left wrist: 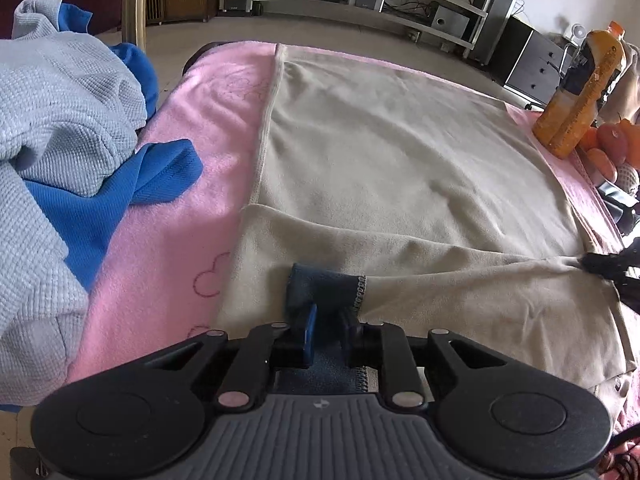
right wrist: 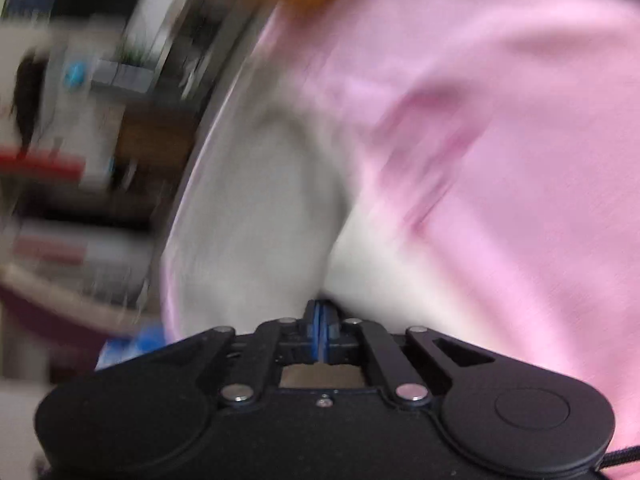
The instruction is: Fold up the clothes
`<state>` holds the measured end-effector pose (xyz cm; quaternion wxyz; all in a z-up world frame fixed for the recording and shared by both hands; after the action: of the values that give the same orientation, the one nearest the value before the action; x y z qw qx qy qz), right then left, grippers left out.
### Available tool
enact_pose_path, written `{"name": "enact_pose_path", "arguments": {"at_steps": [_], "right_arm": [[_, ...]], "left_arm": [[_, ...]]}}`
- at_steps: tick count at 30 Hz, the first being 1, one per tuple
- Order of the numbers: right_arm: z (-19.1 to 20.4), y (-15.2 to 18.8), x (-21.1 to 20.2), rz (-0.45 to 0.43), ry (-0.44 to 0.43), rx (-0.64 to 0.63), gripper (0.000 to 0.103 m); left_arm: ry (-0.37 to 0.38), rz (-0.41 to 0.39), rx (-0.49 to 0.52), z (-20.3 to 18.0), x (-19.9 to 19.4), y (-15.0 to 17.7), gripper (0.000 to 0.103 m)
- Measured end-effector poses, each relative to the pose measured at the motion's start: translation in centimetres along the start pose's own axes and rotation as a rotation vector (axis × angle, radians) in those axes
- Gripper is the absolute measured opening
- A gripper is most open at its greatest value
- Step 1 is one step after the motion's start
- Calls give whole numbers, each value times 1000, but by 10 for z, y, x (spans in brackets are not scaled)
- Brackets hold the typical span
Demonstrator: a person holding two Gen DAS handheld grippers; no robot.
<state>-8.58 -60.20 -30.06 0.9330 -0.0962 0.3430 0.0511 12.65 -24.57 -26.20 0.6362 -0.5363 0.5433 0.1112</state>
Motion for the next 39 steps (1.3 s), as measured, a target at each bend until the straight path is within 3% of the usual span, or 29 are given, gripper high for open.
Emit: {"name": "enact_pose_path", "arguments": {"at_steps": [3, 6, 8, 13, 16, 20, 23, 25, 26, 27, 30, 35, 36, 37, 39], "right_arm": [[-21, -16, -38, -169, 143, 29, 8], [-16, -6, -67, -192, 54, 38, 9], [-4, 7, -81, -163, -5, -3, 14], [5, 43, -81, -35, 9, -66, 18], [-6, 61, -59, 73, 63, -45, 18], [-23, 61, -61, 88, 166, -82, 15], [-35, 56, -77, 27, 263, -104, 5], [-45, 54, -88, -26, 299, -69, 6], [-48, 53, -96, -68, 329, -61, 18], [-51, 50, -104, -117, 358, -62, 23], [-43, 46, -117, -195, 235, -31, 25], [19, 45, -126, -217, 172, -189, 25], [36, 44, -125, -215, 154, -225, 26], [56, 46, -126, -215, 141, -273, 28], [98, 47, -127, -224, 124, -380, 34]], "left_arm": [[-4, -1, 0, 0, -2, 0, 19], [1, -6, -2, -3, -14, 1, 18], [18, -21, 4, -6, -28, 3, 18], [49, -13, 9, -13, -41, 13, 18], [31, 26, 12, -13, -29, 23, 18], [23, 50, -1, -9, -20, 28, 21], [21, 50, 2, -8, -19, 28, 22], [21, 43, 14, -8, -19, 29, 22], [22, 39, 18, -8, -19, 29, 23], [24, 36, 21, -8, -19, 29, 23], [26, 30, 21, -8, -24, 27, 22], [10, -29, 12, -7, -54, 4, 22], [4, -45, 4, -6, -62, -4, 24], [-4, -62, -5, -3, -70, -15, 33], [-17, -88, -22, 3, -83, -35, 37]]}}
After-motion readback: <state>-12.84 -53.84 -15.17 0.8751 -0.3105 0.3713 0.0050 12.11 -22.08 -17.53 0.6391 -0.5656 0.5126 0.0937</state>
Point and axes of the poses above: each gripper's, at about its wrist camera, not at the fingertips, and x roughly the way its jaws point, z to its left, y to its underside, the point moved 6 cm from there along x, roughly the way its jaws point
